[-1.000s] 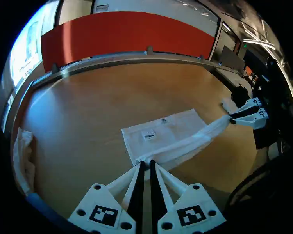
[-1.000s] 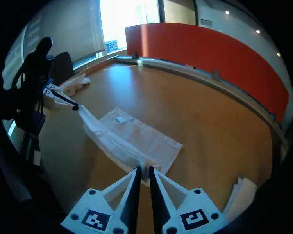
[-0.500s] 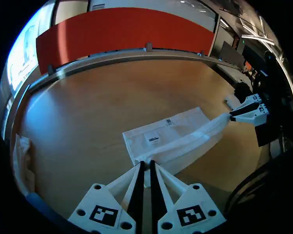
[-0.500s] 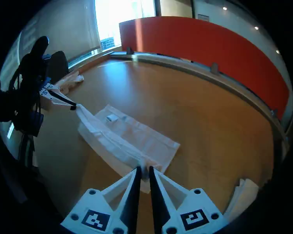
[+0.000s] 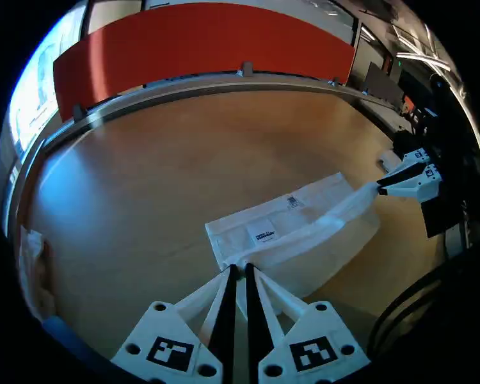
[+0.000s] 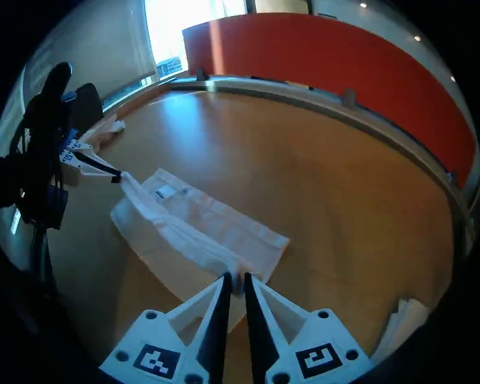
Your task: Fold towel
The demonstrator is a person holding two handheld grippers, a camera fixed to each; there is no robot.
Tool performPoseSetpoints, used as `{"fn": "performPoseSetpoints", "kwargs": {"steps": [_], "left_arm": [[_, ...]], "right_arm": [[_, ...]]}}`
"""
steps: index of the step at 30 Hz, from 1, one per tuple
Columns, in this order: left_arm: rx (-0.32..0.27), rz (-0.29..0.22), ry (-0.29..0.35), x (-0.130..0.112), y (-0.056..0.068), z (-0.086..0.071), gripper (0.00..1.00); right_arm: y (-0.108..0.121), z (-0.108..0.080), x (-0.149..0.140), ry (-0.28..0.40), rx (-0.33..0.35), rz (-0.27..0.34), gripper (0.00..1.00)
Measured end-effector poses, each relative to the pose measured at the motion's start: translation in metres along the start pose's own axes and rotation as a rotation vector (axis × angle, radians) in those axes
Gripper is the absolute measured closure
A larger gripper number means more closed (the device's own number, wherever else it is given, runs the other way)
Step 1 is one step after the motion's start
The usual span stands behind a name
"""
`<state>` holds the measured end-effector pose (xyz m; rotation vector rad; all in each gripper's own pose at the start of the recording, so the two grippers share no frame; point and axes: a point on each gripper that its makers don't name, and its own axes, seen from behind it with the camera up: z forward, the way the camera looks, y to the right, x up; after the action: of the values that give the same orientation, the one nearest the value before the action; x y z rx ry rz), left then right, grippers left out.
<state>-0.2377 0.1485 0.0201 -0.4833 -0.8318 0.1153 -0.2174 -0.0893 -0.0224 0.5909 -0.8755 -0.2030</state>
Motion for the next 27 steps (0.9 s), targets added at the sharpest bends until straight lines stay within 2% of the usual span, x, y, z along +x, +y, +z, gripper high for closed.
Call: {"fn": "performPoseSetpoints", "kwargs": {"steps": [10,14,16,18,20,24,27], "left_arm": [[0.018,0.021,-0.003,0.002,-0.01,0.025,0.89],[0.044,0.041,-0.006,0.004,-0.015,0.029,0.87],[0.055,0.046,-0.004,0.005,-0.017,0.03,0.8],[0.066,0.048,0.0,0.006,-0.018,0.03,0.74],[0.075,0.044,0.005,0.008,-0.019,0.03,0.67],[0.087,0.029,0.009,0.008,-0.022,0.028,0.37],[0.088,0.017,0.008,0.006,-0.023,0.026,0.28]], "right_arm": [[0.014,0.02,0.001,-0.017,-0.028,0.031,0.7],[0.019,0.025,0.002,-0.018,-0.045,0.037,0.56],[0.021,0.026,0.003,-0.017,-0.052,0.035,0.49],[0.023,0.026,0.003,-0.014,-0.059,0.03,0.37],[0.024,0.026,0.003,-0.013,-0.067,0.023,0.29],[0.027,0.024,0.002,-0.006,-0.078,0.014,0.12],[0.027,0.022,0.002,0.002,-0.082,0.014,0.03]]}}
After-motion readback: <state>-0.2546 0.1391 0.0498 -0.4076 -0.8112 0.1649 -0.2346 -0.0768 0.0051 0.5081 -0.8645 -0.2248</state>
